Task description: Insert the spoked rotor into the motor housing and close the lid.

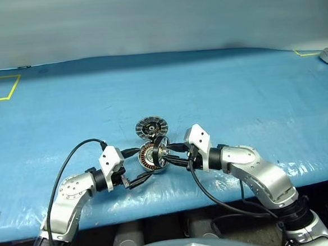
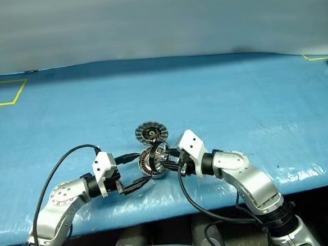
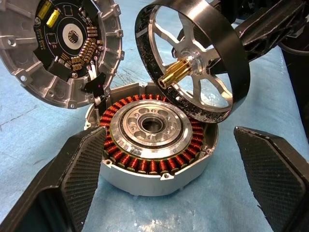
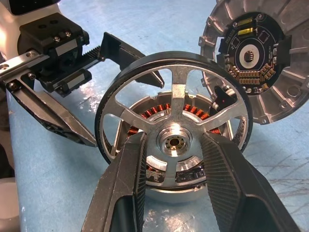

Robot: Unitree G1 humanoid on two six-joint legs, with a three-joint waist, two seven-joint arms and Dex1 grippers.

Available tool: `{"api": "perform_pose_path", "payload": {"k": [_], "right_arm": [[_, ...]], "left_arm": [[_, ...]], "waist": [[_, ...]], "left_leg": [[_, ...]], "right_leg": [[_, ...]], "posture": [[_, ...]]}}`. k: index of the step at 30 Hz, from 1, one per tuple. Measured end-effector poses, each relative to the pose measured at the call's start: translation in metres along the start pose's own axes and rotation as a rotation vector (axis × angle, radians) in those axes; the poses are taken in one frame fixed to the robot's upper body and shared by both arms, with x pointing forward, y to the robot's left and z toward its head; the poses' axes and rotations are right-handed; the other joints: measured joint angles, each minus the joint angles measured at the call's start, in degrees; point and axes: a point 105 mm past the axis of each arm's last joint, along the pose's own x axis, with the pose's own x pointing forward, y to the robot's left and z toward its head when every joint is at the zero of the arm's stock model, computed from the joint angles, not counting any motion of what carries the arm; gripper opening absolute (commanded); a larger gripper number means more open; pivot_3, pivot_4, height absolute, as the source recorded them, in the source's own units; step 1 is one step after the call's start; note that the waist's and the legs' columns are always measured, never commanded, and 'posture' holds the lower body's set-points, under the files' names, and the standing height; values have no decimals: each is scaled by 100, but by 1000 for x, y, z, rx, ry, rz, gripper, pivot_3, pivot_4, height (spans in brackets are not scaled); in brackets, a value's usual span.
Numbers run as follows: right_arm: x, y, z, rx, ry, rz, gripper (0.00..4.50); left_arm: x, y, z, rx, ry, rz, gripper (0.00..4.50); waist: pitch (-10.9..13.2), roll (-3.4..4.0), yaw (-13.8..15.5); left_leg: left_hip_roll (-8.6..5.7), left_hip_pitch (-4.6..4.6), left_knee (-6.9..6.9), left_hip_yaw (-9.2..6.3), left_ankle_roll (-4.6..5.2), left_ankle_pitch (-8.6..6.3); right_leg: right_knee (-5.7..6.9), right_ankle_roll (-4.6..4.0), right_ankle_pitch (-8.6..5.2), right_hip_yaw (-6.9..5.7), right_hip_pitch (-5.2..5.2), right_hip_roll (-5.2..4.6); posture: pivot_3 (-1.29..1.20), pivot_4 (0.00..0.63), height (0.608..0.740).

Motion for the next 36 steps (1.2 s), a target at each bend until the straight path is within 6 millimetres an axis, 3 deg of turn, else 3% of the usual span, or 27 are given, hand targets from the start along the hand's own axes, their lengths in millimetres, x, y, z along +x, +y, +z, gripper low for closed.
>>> {"api": "perform_pose_path", "payload": {"k": [5, 8, 12, 29, 36], "right_arm": [[2, 1, 1, -21, 11, 8, 1752], [2, 1, -1, -54, 28, 12, 2382], [2, 2, -4, -58, 45, 15, 3633], [4, 0, 3, 2, -16, -6, 3633], [6, 0, 6, 13, -33, -1, 3633]], "left_arm": [[1, 0, 0, -4, -5, 7, 4500], [1, 0, 0, -6, -6, 8, 4500], [1, 0, 0, -7, -5, 8, 4500], [-1, -1, -1, -36, 27, 19, 4500], [-17, 11, 3, -26, 51, 88, 4500]], "waist": [[0, 0, -1], [0, 0, -1], [0, 0, 0], [0, 0, -1], [0, 0, -10]], "left_leg": [[0, 0, 0, 0, 0, 0], [0, 1, 0, 1, 0, 0], [0, 1, 1, 1, 0, 0], [0, 0, 0, 1, 0, 0], [1, 0, 0, 1, 0, 0]], "right_leg": [[0, -4, 2, 0, 0, 1], [0, -3, 2, 0, 0, 0], [0, -3, 2, 0, 0, 1], [1, -3, 3, 0, 0, 1], [1, -3, 2, 0, -1, 0]], "posture": [[0, 150, 740], [0, 150, 740], [0, 150, 740], [0, 150, 740], [0, 150, 740]]}}
